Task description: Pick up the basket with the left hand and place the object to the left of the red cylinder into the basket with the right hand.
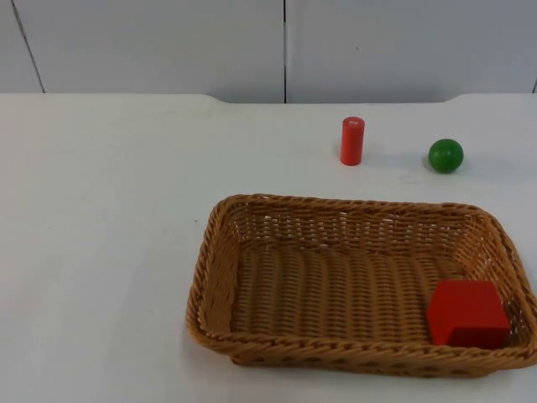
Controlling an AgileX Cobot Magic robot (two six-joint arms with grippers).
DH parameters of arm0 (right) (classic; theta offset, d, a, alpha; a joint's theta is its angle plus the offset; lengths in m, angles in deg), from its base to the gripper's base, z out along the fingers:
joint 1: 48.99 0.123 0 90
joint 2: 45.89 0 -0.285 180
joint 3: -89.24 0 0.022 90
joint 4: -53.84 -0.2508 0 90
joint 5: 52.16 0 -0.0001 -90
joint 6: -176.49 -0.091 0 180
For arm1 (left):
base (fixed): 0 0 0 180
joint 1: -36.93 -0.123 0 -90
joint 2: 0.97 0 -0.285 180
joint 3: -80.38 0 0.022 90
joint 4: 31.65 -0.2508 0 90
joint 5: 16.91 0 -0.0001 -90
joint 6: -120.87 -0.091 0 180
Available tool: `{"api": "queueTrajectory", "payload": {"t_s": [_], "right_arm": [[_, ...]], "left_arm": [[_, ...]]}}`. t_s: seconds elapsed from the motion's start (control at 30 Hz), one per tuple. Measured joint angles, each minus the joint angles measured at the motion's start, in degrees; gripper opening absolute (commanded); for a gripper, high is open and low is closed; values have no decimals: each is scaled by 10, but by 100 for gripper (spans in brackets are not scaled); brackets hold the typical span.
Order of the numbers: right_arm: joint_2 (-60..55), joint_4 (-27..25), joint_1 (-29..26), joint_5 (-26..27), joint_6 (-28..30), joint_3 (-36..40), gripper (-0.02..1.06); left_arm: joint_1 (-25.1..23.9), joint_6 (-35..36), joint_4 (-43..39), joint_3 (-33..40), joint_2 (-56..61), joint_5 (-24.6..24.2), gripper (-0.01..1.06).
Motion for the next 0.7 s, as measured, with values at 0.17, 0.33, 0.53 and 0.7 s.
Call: {"api": "queueTrajectory", "payload": {"t_s": [0.17,0.33,0.53,0.7], "right_arm": [[42,-13,0,-65,3,1,89],[52,-13,0,-98,19,8,89],[52,-13,0,-99,28,35,89],[52,-17,0,-98,28,35,89]], "left_arm": [[0,0,-16,5,44,-23,105],[0,0,-31,5,71,-73,105],[0,1,-33,5,113,-149,105],[0,14,-37,5,174,-186,105]]}}
